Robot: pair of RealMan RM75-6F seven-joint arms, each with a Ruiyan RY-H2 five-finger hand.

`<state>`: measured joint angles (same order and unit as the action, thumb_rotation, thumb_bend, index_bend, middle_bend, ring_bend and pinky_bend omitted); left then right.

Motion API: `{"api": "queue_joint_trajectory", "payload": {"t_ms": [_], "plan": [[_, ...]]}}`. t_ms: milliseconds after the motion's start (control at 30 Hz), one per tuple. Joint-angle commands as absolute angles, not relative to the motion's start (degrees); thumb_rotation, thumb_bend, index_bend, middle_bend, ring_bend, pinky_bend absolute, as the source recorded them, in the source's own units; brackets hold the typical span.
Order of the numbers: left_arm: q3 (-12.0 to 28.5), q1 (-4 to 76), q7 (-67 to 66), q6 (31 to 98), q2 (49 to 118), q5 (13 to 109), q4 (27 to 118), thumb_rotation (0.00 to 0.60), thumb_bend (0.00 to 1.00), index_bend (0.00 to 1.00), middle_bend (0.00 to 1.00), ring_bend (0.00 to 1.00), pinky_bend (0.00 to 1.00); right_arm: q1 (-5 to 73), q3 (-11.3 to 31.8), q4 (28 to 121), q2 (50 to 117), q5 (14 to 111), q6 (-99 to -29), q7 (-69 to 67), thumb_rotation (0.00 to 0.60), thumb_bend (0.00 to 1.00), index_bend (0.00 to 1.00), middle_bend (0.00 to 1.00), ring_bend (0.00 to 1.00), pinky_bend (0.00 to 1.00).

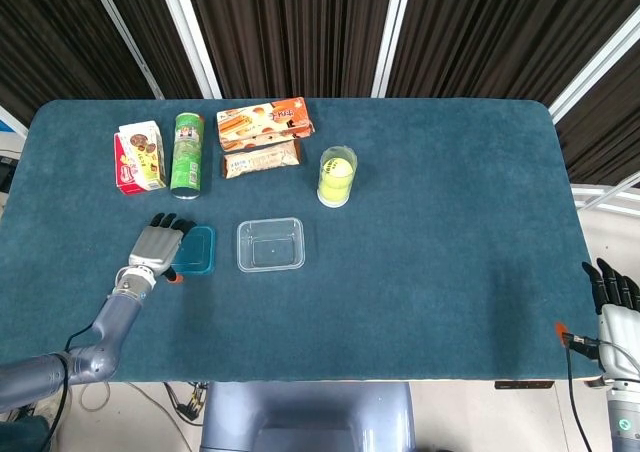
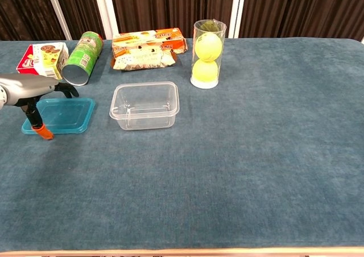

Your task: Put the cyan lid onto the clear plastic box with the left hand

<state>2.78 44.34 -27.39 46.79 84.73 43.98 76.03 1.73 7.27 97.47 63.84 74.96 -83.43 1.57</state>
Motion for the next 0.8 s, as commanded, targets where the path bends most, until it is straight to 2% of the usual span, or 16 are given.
{"api": "queue_joint_trajectory", "payload": {"t_ms": [33,333,467,800], "plan": [[3.1,44.1,-27.0,47.3,84.1,44.6,76.8,0.600,0.26,0.14,0.46,0.01,0.00,1.7,7.3,97.5,63.8,75.0,-83.4,1.6,0.600,0.29,0.10,0.00,0.00,0.00],[4.4,43.6,-25.5,49.0,80.1,45.7,82.5,0.600,0.26,0.15,0.46,0.01,0.00,1.7,7.3,97.5,63.8,75.0,-83.6,1.6,0.600,0.29,0.10,0.00,0.00,0.00],[5.7,44.1,-25.6,49.6,76.5,45.4,88.0,0.600,0.26,0.15,0.46,0.01,0.00,1.7,7.3,97.5,63.9,75.0,-83.5,1.6,0.600,0.29,0.10,0.00,0.00,0.00],[9.3,49.4,-31.0,50.7,68.7,37.7,100.8,0.600,0.26,0.15,0.45,0.01,0.00,1.6,7.4,97.8,63.7,74.6,-83.4,1.1,0.600,0.29,0.10,0.00,0.00,0.00]]}}
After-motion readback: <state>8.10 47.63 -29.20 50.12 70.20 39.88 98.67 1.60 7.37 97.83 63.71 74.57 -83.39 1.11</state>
